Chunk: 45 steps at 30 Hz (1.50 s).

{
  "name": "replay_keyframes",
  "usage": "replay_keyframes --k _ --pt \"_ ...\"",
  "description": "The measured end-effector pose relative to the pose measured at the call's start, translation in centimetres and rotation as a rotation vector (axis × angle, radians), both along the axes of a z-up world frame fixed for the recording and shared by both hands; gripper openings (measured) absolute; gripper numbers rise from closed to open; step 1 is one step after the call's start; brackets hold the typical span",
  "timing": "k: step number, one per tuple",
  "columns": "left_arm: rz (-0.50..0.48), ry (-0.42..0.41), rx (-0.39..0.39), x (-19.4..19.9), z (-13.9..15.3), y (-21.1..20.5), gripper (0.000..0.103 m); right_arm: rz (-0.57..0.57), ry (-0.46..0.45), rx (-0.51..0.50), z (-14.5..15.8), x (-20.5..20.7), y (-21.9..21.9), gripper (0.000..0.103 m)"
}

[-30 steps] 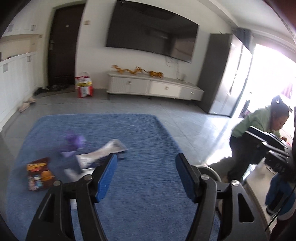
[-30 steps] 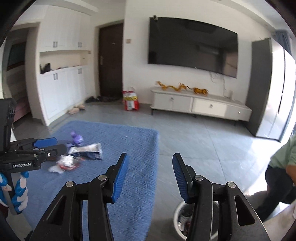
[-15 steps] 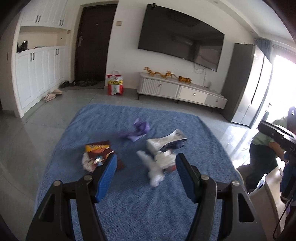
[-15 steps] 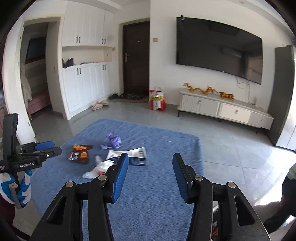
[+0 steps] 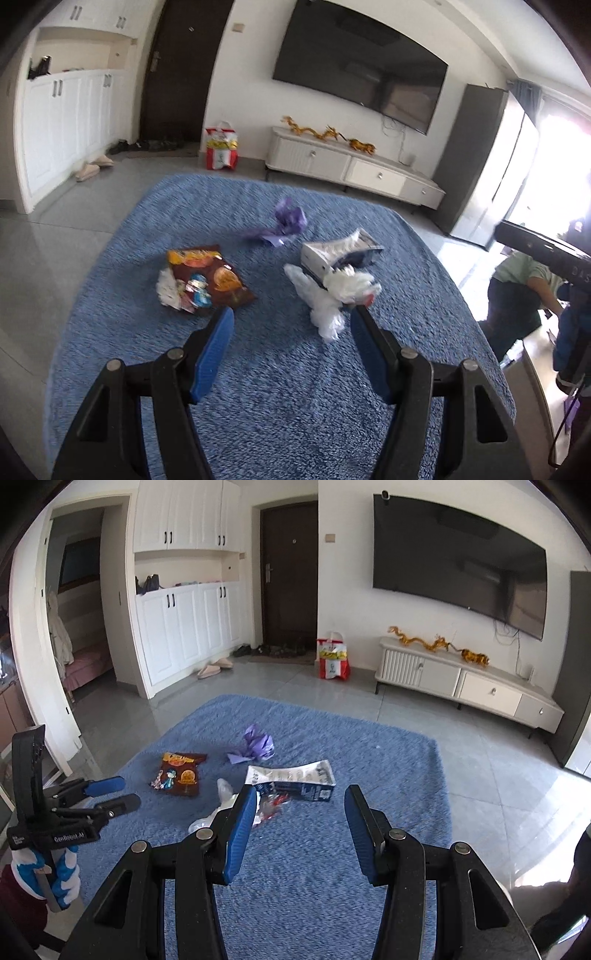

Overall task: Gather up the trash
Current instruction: 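Grasp the white plastic bag with the left tool while the right tool grasps the white tissue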

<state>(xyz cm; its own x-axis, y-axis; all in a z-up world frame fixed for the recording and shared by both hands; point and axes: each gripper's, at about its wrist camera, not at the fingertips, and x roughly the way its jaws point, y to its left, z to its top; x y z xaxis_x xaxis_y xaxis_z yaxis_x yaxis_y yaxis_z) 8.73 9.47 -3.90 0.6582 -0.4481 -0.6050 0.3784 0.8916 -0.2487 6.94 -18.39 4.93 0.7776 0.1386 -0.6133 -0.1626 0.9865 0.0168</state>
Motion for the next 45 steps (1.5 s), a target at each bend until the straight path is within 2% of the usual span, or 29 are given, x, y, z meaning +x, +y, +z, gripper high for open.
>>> replay_keyframes --k 5,8,16,17,19,22,31,36,38,45 --pt "-0.086 0.051 -0.007 0.9 -1.8 -1.9 0.063 0.02 0.045 0.001 -1.6 1.5 1.4 0.049" --pt "-0.132 0.08 -0.007 1.7 -3.0 -3.2 0.056 0.038 0.073 0.0 -2.6 2.3 2.2 0.049" --pt "-0.172 0.172 -0.038 4.6 -5.5 -5.3 0.032 0.098 0.161 0.027 -5.5 5.5 4.3 0.049" --pt "-0.175 0.18 -0.045 4.8 -5.8 -5.3 0.03 0.106 0.173 0.033 -6.0 6.0 4.6 0.049" --pt "-0.178 0.194 -0.063 5.3 -6.2 -5.4 0.02 0.12 0.192 0.037 -6.8 6.8 5.2 0.049" --pt "-0.169 0.21 -0.077 5.7 -7.0 -5.3 0.012 0.137 0.222 0.039 -8.0 8.0 6.0 0.049" --pt "-0.152 0.213 -0.092 5.6 -7.4 -5.1 0.008 0.164 0.282 0.042 -11.1 10.2 7.6 0.048" --pt "-0.13 0.213 -0.101 5.2 -7.4 -4.4 0.008 0.171 0.29 0.047 -11.7 9.8 7.7 0.023" --pt "-0.121 0.212 -0.1 4.9 -7.3 -4.2 0.008 0.168 0.276 0.049 -11.4 9.4 7.5 0.018" --pt "-0.067 0.178 -0.093 3.1 -6.0 -2.8 0.007 0.164 0.199 0.063 -8.7 7.1 6.8 0.015"
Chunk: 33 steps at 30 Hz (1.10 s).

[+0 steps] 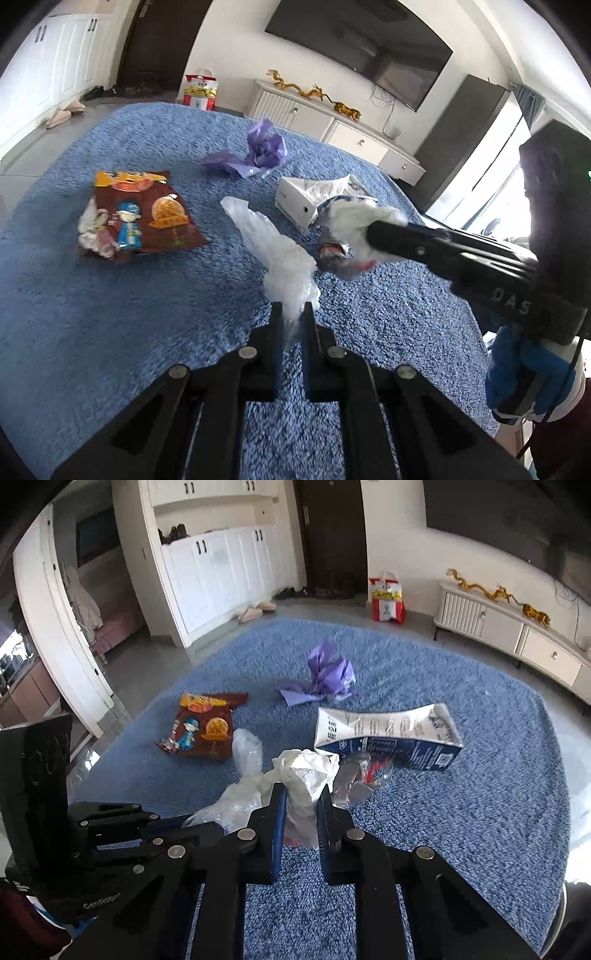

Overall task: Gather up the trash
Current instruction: 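Grasp the white plastic bag with the left tool while the right tool grasps the white tissue, then carry both items over the bin and open both tools to drop them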

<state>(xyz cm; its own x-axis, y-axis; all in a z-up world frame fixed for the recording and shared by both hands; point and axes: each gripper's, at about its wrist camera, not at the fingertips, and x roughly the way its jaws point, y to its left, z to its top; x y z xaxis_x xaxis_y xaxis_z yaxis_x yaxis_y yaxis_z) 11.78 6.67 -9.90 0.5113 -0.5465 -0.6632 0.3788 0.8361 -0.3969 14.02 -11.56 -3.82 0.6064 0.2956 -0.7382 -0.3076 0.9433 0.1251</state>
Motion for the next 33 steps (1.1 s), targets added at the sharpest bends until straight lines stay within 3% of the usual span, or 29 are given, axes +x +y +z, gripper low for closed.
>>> replay_keyframes --k 18,33 --pt "0.112 -0.205 0.086 -6.2 6.9 1.2 0.007 -0.067 -0.102 0.009 4.7 -7.0 -4.3 0.015" --pt "0.107 -0.282 0.188 -7.9 8.4 -1.4 0.007 -0.18 -0.088 0.044 4.1 -9.6 -9.6 0.015"
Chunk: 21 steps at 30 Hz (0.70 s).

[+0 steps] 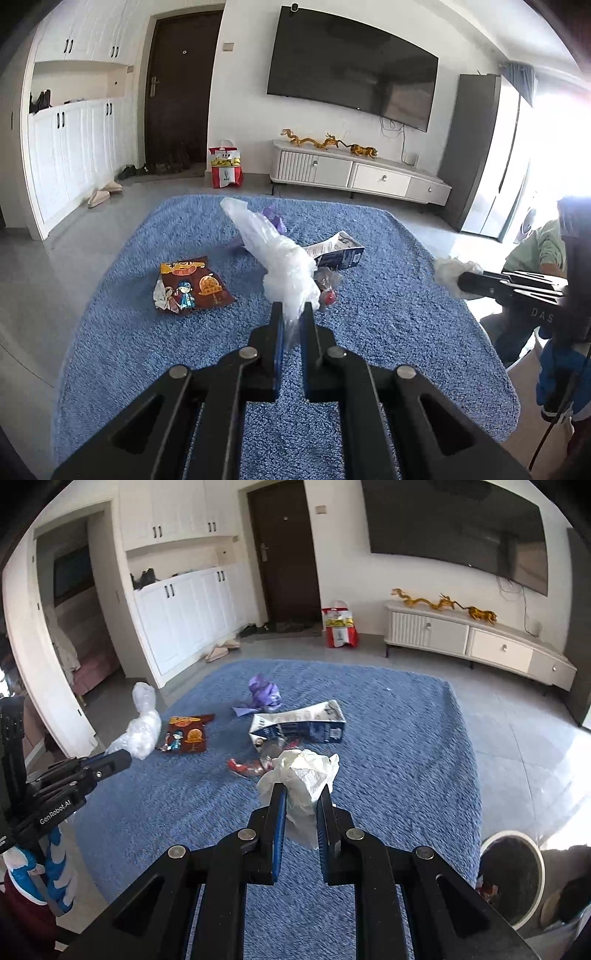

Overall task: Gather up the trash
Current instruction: 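Carry both items over the bin and open both tools to drop them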

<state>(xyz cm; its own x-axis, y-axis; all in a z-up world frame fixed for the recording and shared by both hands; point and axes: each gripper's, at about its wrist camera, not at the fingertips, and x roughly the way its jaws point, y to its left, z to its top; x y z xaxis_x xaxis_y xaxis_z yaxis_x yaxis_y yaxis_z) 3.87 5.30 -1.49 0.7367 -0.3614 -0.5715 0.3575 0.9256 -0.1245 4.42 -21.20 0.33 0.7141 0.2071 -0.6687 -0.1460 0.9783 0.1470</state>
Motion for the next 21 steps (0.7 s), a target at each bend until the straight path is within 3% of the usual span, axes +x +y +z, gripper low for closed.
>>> replay_keyframes --k 11,21 --pt "-0.009 0.007 0.05 -0.2 0.0 -2.5 0.007 -0.029 -0.007 0.006 -0.7 -0.7 -2.3 0.015" --pt "-0.076 0.015 0.115 -0.3 -0.1 -7.2 0.007 -0.083 -0.013 0.031 -2.1 -1.8 -6.2 0.015"
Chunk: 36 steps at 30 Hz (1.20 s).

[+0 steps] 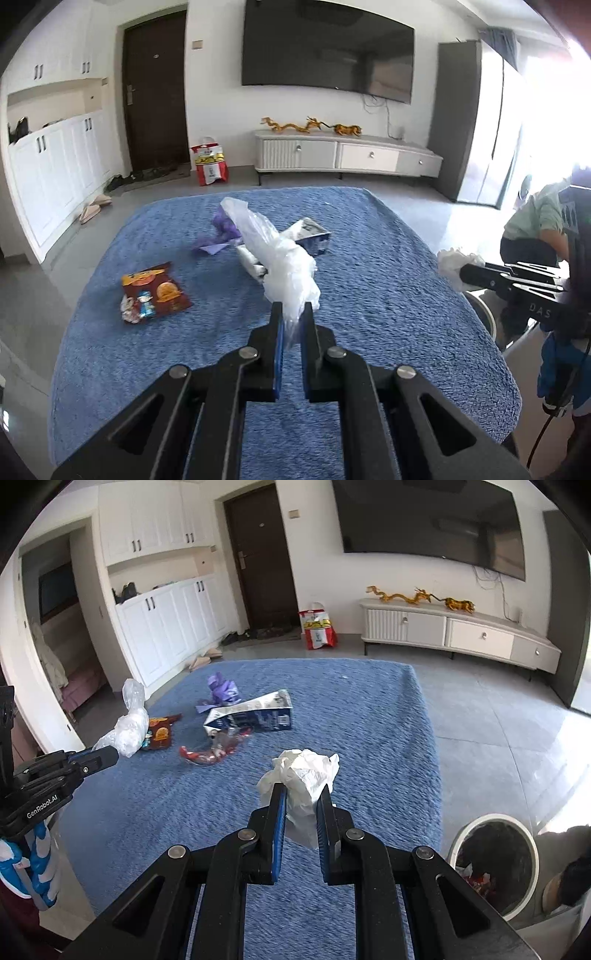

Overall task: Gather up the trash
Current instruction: 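Carry both items over the bin and open both tools to drop them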

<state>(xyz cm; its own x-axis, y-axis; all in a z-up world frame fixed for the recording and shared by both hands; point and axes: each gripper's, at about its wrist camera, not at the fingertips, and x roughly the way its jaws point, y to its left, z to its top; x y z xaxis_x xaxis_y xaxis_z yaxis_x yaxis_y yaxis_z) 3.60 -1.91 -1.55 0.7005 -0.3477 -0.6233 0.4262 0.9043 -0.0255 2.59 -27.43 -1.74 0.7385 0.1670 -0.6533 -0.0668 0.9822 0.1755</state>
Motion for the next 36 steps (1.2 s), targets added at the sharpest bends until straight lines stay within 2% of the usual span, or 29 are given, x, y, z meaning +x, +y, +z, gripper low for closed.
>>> replay_keyframes --k 6,11,18,24,27,33,34,36 --pt "-0.086 0.017 0.055 0.1 -0.3 -4.9 0.007 -0.074 -0.002 0.037 -1.4 -1.4 -4.6 0.015" --pt "-0.209 0.079 0.064 0.6 -0.8 -10.6 0.007 -0.163 -0.004 0.033 -2.5 -2.9 -9.3 0.015" --pt "-0.411 0.191 0.08 1.9 -2.6 -22.3 0.007 -0.319 0.042 -0.033 -4.8 -4.6 -17.0 0.015" --pt "-0.557 0.307 0.114 2.6 -5.9 -33.0 0.007 -0.41 0.132 -0.051 -8.1 -3.8 -22.6 0.016" --pt "-0.594 0.359 0.123 2.8 -7.7 -37.0 0.007 -0.431 0.174 -0.047 -10.0 -2.8 -24.5 0.017" --pt "-0.604 0.438 0.116 4.1 -10.6 -42.2 0.009 -0.484 0.249 -0.036 -13.8 -1.1 -27.4 0.019" --pt "-0.6 0.45 0.107 4.5 -11.0 -42.8 0.009 -0.494 0.261 -0.039 -14.3 -0.8 -27.9 0.021" --pt "-0.593 0.471 0.093 5.0 -11.5 -43.4 0.009 -0.509 0.277 -0.041 -15.0 -0.8 -28.3 0.035"
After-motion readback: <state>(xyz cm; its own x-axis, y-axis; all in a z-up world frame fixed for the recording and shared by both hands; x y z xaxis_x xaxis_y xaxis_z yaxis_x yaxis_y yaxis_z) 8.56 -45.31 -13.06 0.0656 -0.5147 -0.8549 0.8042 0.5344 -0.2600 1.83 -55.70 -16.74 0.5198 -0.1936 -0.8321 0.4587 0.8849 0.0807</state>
